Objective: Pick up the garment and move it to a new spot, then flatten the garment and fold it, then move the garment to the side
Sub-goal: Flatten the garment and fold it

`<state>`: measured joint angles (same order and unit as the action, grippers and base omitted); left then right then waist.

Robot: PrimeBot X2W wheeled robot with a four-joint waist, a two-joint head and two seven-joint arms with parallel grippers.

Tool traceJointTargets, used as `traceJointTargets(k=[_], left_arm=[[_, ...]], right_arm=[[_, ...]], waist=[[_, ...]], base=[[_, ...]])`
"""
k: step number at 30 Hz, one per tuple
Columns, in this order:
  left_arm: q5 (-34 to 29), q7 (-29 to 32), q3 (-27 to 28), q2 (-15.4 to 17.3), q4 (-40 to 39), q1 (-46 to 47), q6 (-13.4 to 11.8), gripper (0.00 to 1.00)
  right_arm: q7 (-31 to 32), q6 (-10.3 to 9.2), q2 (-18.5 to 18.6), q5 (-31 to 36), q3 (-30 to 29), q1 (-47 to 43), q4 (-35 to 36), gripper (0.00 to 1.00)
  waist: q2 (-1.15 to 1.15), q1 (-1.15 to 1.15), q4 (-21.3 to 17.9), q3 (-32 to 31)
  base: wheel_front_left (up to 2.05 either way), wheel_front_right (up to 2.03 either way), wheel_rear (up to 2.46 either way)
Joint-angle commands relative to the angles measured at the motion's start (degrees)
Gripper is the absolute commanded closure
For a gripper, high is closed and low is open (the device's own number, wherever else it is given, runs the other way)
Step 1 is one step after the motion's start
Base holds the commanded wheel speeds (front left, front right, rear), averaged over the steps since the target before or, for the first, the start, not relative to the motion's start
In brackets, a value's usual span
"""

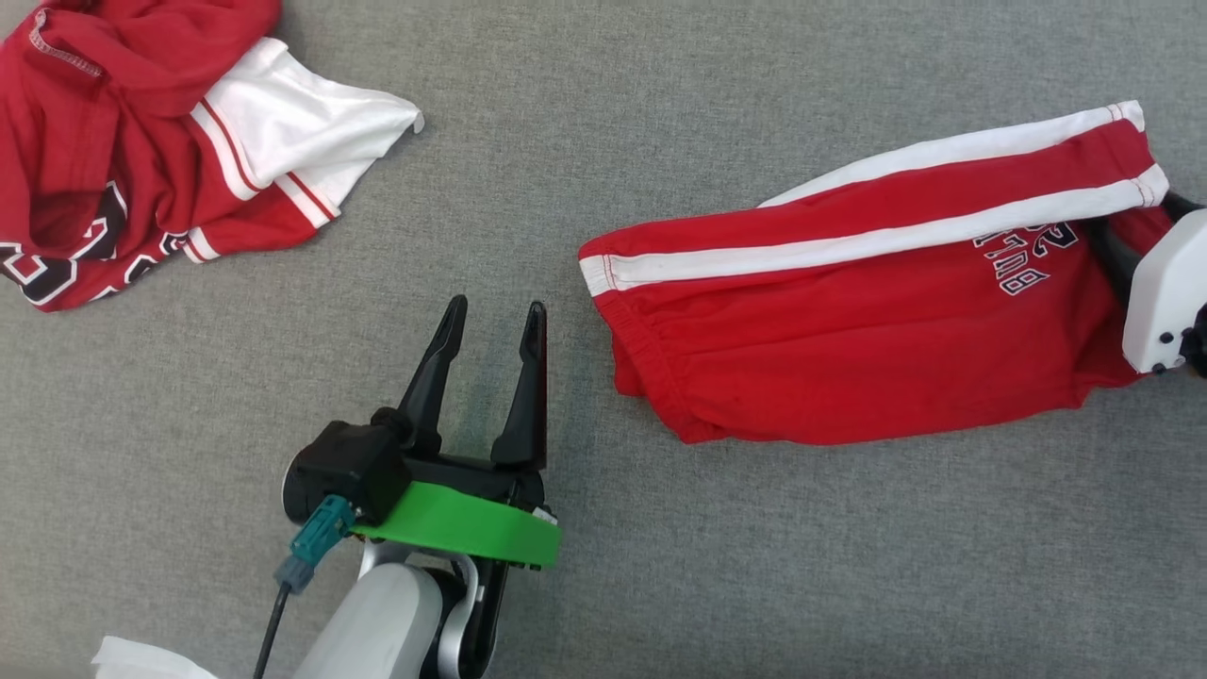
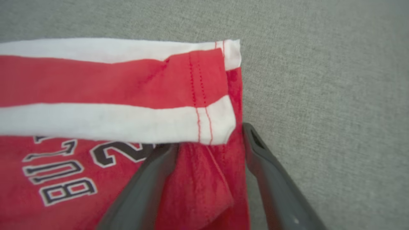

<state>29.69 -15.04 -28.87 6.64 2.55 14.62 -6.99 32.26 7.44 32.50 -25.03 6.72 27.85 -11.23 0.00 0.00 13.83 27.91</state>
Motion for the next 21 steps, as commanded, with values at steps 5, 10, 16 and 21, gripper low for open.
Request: traceJointTargets(k=[5, 10, 16, 21], left_arm=[[-2.5, -0.2, 2.6, -0.4, 2.1, -3.4, 1.8, 0.00], [-3.9, -0.2, 4.6, 0.9, 3.3, -6.9, 2.4, 0.00], [-4.0, -0.2, 5.5, 1.4, 4.0, -10.1, 2.5, 0.00], [-3.4, -0.1, 5.1, 1.2, 4.6, -11.4, 2.2, 0.00]], right_arm=[[1.2, 0.20, -3.0, -8.2, 1.5, -6.4, -1.0, 1.00], [-0.2, -0.01, -2.7, -13.6, -4.9, -8.7, -0.1, 1.00], [0.2, 0.02, 0.5, -18.5, -19.0, -13.7, -3.1, 1.00], [-0.1, 0.05, 4.2, -17.5, -29.7, -15.4, -3.6, 1.00]], waist=[[0.00, 0.00, -2.6, -4.2], [0.00, 0.00, -6.2, -8.6], [0.00, 0.00, -7.8, -11.3], [0.00, 0.00, -8.0, -11.8]], base=[[0.00, 0.00, 0.00], [0.00, 0.00, 0.00], [0.00, 0.00, 0.00], [0.00, 0.00, 0.00]])
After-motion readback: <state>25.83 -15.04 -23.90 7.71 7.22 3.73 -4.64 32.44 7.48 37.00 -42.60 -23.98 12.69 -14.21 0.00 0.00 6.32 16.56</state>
